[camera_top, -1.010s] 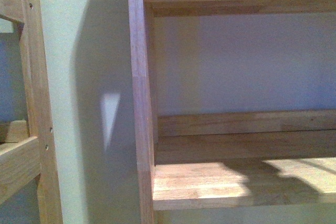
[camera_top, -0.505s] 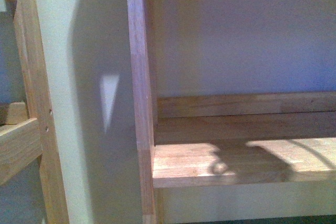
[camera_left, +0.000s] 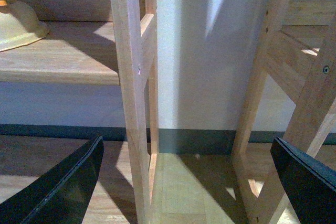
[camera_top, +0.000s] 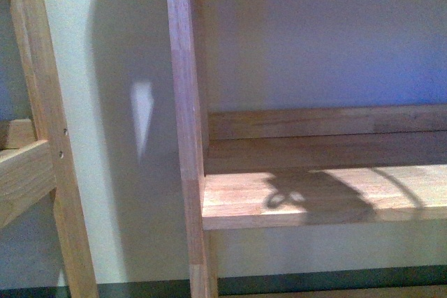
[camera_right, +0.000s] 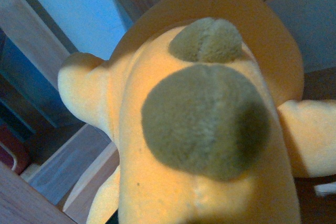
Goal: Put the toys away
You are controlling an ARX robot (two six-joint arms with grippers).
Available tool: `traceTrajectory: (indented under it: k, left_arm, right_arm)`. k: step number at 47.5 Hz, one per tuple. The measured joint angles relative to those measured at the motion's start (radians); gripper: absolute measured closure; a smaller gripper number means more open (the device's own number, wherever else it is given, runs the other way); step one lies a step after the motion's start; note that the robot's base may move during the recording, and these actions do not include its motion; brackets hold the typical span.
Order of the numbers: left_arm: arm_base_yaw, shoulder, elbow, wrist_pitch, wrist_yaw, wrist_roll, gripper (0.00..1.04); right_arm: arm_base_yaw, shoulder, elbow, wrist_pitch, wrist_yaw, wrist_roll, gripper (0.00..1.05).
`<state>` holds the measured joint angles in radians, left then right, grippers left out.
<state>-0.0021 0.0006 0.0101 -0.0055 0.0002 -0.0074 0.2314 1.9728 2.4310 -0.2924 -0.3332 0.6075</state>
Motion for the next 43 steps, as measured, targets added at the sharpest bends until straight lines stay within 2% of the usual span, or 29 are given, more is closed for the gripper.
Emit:
traceTrajectory:
  k: [20, 30, 36, 43]
  left_arm:
    - [0.0, 0.0, 0.0, 0.0, 0.0, 0.0, 0.06]
    - [0.0, 0.0, 0.0, 0.0, 0.0, 0.0, 0.06]
    - [0.0, 0.0, 0.0, 0.0, 0.0, 0.0, 0.06]
    - [0.0, 0.0, 0.0, 0.0, 0.0, 0.0, 0.06]
  right_arm:
    - [0.021, -0.037, -0.113, 0.087, 0.003, 0.035, 0.84]
    - [0.027, -0.058, -0.162, 0.12, 0.031, 0.019, 0.46]
    - [0.026, -0.071, -0.185, 0.136, 0.041, 0.008, 0.32]
    - [0.02, -0.101, -0.22, 0.16, 0.041, -0.038, 0.08]
